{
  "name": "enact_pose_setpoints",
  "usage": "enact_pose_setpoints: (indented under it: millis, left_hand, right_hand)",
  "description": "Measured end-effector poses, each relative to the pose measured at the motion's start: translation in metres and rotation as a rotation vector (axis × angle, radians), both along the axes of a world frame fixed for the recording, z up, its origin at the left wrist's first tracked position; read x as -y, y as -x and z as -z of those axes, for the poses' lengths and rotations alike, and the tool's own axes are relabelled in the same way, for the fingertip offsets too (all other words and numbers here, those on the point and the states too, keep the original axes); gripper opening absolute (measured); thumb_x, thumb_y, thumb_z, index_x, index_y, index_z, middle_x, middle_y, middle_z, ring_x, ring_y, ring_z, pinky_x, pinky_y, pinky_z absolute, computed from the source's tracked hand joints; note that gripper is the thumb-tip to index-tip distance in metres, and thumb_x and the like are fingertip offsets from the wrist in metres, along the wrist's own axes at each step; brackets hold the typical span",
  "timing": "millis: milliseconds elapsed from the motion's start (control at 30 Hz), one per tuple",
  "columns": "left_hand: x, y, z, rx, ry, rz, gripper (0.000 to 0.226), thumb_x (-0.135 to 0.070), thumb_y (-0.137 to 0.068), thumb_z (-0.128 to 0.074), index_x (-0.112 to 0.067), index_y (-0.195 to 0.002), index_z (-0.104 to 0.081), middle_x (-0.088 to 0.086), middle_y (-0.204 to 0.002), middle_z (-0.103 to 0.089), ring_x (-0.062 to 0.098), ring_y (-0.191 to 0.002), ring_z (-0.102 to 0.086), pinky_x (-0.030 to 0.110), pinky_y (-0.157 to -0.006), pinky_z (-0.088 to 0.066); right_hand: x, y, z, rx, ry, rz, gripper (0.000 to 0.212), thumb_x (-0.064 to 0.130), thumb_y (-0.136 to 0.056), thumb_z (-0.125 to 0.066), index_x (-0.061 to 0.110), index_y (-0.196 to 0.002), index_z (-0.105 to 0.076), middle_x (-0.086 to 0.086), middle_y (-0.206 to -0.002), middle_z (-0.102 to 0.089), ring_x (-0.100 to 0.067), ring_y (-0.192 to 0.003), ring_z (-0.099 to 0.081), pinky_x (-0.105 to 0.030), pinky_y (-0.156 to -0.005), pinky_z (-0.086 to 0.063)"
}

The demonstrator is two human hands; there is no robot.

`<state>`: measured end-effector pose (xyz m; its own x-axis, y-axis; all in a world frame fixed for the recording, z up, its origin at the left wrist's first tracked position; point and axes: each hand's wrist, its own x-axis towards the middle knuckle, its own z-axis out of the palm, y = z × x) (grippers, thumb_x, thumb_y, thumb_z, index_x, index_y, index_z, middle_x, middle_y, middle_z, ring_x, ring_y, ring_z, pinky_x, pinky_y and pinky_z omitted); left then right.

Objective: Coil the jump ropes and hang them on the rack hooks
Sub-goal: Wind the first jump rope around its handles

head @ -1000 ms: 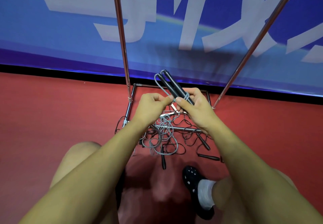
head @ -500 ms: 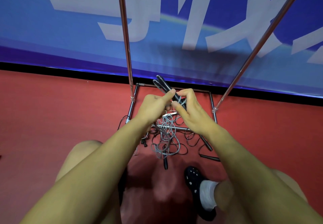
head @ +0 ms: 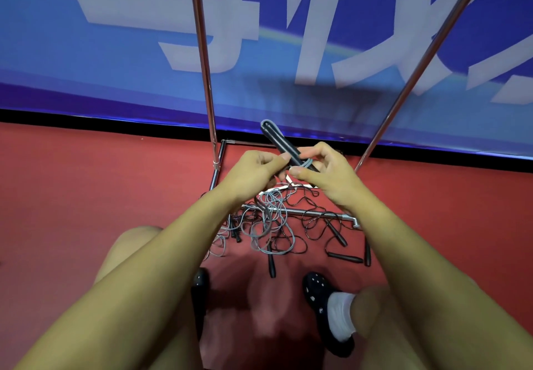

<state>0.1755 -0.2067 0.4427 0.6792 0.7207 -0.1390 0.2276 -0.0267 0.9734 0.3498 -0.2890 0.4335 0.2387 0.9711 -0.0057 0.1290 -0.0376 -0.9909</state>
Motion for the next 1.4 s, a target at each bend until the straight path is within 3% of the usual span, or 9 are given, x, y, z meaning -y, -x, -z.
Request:
enact_pose_setpoints:
  millis: [200,300,467,633,800,967,1100,1233,1400]
  left_hand:
    - [0.032,0.012,-0.013,-0.006,-0.03,0.002,0.039,-0.034,-0.104,-0.058,-0.008,-0.076,-0.064,-0.012,-0.044,-0.043,0.005,-0.042,-0.029,0.015,-0.044,-0.025]
    - [0.055,0.025,-0.012,0.045,-0.007,-0.051,0.038,-0.038,-0.102,-0.06,-0.011,-0.076,-0.066,-0.004,-0.052,-0.042,0.01,-0.047,-0.03,0.021,-0.046,-0.024]
    - [0.095,0.054,-0.004,0.064,0.0,-0.079,0.038,-0.042,-0.099,-0.064,-0.019,-0.07,-0.072,0.009,-0.058,-0.039,0.016,-0.052,-0.026,0.03,-0.05,-0.017]
    - [0.141,0.081,0.004,0.09,-0.014,0.021,0.037,-0.04,-0.102,-0.059,-0.015,-0.077,-0.068,-0.001,-0.056,-0.042,0.014,-0.053,-0.03,0.024,-0.049,-0.024]
    - [0.183,0.099,0.026,0.156,0.008,0.073,0.031,-0.03,-0.104,-0.057,-0.013,-0.079,-0.063,-0.001,-0.064,-0.05,0.013,-0.058,-0.038,0.025,-0.054,-0.031]
    - [0.201,0.104,0.057,0.1,0.014,0.045,0.022,-0.029,-0.104,-0.058,-0.02,-0.089,-0.07,0.004,-0.064,-0.05,0.018,-0.059,-0.04,0.028,-0.055,-0.034]
    - [0.206,0.104,0.084,0.058,0.115,-0.08,0.022,-0.025,-0.102,-0.062,-0.004,-0.102,-0.066,-0.007,-0.052,-0.042,0.01,-0.047,-0.029,0.029,-0.05,-0.021]
    - [0.208,0.11,0.095,-0.016,0.056,-0.135,0.026,-0.025,-0.101,-0.062,-0.004,-0.086,-0.068,-0.008,-0.053,-0.057,0.002,-0.043,-0.039,0.022,-0.049,-0.031]
    - [0.211,0.117,0.096,-0.032,0.021,-0.127,0.04,-0.031,-0.103,-0.06,-0.026,-0.064,-0.068,-0.01,-0.049,-0.047,0.007,-0.046,-0.036,0.025,-0.05,-0.028]
  right_hand:
    - [0.029,0.015,-0.019,0.177,-0.059,0.027,0.034,0.004,-0.075,-0.088,0.016,-0.093,-0.062,-0.004,-0.117,-0.07,-0.008,-0.097,-0.073,-0.025,-0.089,-0.057]
    - [0.056,0.034,-0.016,0.279,-0.133,0.088,0.029,0.016,-0.08,-0.086,0.019,-0.105,-0.071,0.005,-0.111,-0.071,0.001,-0.102,-0.067,-0.016,-0.09,-0.049]
    - [0.098,0.061,-0.006,0.303,-0.177,0.072,0.024,0.017,-0.097,-0.069,0.028,-0.119,-0.072,0.002,-0.121,-0.069,-0.009,-0.116,-0.065,-0.026,-0.103,-0.048]
    - [0.139,0.088,-0.001,-0.27,0.022,0.075,0.057,0.025,-0.084,-0.083,0.016,-0.135,-0.06,-0.007,-0.128,-0.066,-0.017,-0.109,-0.069,-0.029,-0.094,-0.055]
    - [0.184,0.112,0.008,-0.399,0.158,-0.13,0.038,0.027,-0.094,-0.068,0.002,-0.121,-0.064,-0.011,-0.101,-0.068,-0.019,-0.096,-0.068,-0.034,-0.083,-0.059]
    - [0.199,0.11,0.027,-0.12,0.196,-0.209,0.033,0.022,-0.101,-0.066,0.01,-0.132,-0.06,-0.014,-0.1,-0.073,-0.024,-0.091,-0.071,-0.024,-0.066,-0.049]
    - [0.199,0.109,0.038,0.088,0.245,-0.185,0.04,0.028,-0.101,-0.065,0.013,-0.137,-0.056,-0.005,-0.091,-0.076,-0.01,-0.072,-0.063,-0.023,-0.067,-0.047]
    - [0.195,0.105,0.058,0.111,0.211,-0.147,0.038,0.034,-0.1,-0.066,0.023,-0.134,-0.056,-0.017,-0.103,-0.073,-0.019,-0.078,-0.062,-0.034,-0.073,-0.05]
    - [0.193,0.111,0.072,0.114,0.204,-0.109,0.024,0.032,-0.101,-0.063,0.03,-0.125,-0.057,-0.002,-0.089,-0.065,-0.009,-0.073,-0.059,-0.032,-0.074,-0.05]
